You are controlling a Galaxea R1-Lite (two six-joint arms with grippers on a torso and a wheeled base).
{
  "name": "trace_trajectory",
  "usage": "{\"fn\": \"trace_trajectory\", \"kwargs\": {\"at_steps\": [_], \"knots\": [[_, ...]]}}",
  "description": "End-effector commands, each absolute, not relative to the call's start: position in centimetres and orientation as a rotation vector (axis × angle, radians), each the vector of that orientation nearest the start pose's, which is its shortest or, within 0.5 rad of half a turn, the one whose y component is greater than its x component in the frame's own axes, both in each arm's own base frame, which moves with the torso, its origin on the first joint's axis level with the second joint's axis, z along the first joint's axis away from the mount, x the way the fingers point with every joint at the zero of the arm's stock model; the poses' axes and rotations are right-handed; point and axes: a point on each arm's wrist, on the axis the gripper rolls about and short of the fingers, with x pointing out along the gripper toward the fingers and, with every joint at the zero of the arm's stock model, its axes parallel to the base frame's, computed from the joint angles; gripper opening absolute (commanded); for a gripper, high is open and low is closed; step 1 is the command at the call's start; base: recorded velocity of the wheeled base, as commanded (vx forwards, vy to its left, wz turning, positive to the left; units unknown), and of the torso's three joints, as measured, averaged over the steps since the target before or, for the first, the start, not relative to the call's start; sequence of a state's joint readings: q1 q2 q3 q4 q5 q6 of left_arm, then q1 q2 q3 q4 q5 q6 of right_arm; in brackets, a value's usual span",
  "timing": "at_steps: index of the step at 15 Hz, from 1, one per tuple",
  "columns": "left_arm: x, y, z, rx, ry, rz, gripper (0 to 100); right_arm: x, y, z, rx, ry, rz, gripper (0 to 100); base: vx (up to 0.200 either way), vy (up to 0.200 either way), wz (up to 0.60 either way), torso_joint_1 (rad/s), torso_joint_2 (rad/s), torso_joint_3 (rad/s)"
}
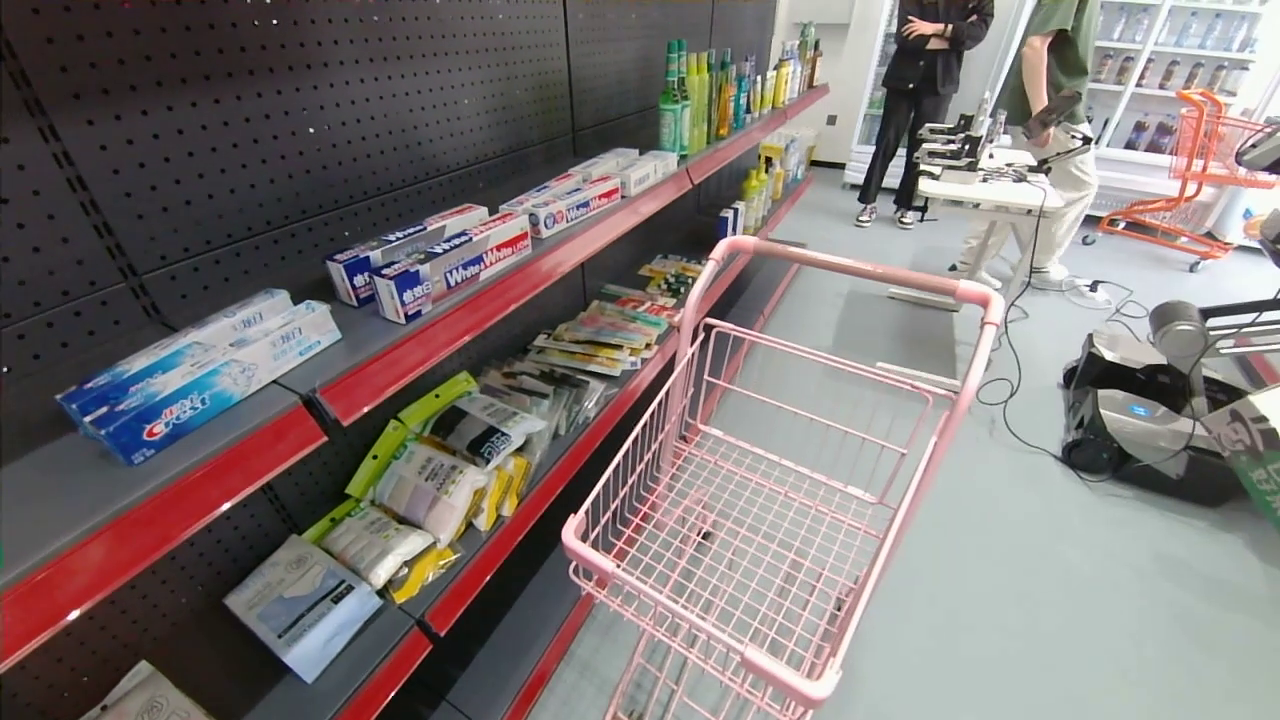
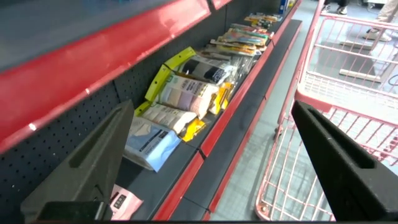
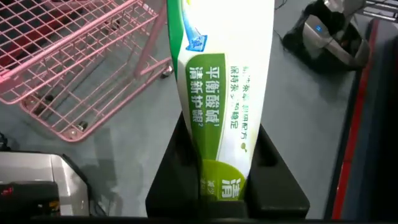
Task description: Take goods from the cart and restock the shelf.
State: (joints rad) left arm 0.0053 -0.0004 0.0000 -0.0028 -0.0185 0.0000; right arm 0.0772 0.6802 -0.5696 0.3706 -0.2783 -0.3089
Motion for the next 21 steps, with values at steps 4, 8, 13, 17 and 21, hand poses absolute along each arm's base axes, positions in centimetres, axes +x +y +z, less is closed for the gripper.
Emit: {"fn": "trace_trajectory", "kwargs": {"at_steps": [4, 8, 13, 17, 21], "knots": [[-2.28, -0.06, 7.58, 0.0, -0.003, -0.012, 100, 3.52, -0.41, 19.68, -0.395, 0.491, -0.138, 0, 0.0, 0.0, 0.0, 0.254, -0.57, -0.314], [-2.28, -0.06, 7.58, 0.0, -0.003, -0.012, 100, 3.83, -0.38, 19.64, -0.4, 0.504, -0.129, 0, 0.0, 0.0, 0.0, 0.228, -0.5, -0.276], [-2.28, -0.06, 7.58, 0.0, -0.003, -0.012, 100, 4.02, -0.38, 19.59, -0.409, 0.513, -0.128, 0, 0.0, 0.0, 0.0, 0.189, -0.38, -0.206], [-2.28, -0.06, 7.58, 0.0, -0.003, -0.012, 100, 4.14, -0.37, 19.52, -0.414, 0.521, -0.125, 0, 0.0, 0.0, 0.0, 0.171, -0.35, -0.184], [-2.28, -0.06, 7.58, 0.0, -0.003, -0.012, 100, 4.25, -0.36, 19.49, -0.414, 0.523, -0.123, 0, 0.0, 0.0, 0.0, 0.168, -0.35, -0.185]]}}
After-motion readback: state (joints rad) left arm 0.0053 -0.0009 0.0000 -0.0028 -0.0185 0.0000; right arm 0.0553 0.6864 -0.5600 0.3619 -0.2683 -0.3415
